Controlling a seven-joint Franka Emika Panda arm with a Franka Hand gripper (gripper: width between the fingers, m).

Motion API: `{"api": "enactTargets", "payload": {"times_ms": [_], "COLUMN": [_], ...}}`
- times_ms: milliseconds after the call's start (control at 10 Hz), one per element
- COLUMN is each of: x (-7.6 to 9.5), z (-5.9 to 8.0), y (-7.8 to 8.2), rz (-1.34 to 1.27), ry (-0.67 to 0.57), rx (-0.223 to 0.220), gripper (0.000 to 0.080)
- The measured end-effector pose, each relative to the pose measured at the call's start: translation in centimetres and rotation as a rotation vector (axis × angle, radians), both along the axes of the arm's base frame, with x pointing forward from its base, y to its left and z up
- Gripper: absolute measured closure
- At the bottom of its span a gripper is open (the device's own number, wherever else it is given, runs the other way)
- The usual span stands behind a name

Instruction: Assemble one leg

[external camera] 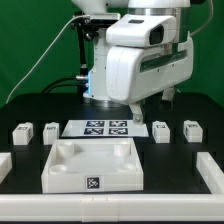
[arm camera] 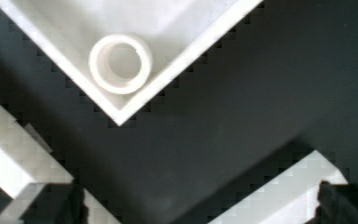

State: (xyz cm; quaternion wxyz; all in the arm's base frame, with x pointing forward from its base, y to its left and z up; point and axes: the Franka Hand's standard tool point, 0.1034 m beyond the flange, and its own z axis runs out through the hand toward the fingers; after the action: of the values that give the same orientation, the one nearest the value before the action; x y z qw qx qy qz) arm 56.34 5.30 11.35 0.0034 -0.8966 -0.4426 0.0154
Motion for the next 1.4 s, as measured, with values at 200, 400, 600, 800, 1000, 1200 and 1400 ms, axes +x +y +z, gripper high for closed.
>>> {"api": "enactTargets", "payload": {"times_ms": [200, 400, 600, 800, 1000, 1200, 1400], "x": [-2.3, -4.4, -4.5, -4.6, -4.6, -6.9, -10.2], "z": [-0.7, -1.7, -1.9, -1.9, -1.9, -3.1, -4.5], "y": [-2.0, -4.0, -4.6, -4.6, -4.6, -5.9, -7.5], "rz": [0.212, 0.414, 0.428, 0.427, 0.427, 0.628, 0.753], "ry": [-0.022, 0.01, 0.016, 0.016, 0.016, -0.021, -0.001], "rx": [0.0, 0.009, 0.01, 0.01, 0.01, 0.012, 0.026], "gripper": [0.015, 0.015, 0.015, 0.015, 0.015, 0.015, 0.015]}}
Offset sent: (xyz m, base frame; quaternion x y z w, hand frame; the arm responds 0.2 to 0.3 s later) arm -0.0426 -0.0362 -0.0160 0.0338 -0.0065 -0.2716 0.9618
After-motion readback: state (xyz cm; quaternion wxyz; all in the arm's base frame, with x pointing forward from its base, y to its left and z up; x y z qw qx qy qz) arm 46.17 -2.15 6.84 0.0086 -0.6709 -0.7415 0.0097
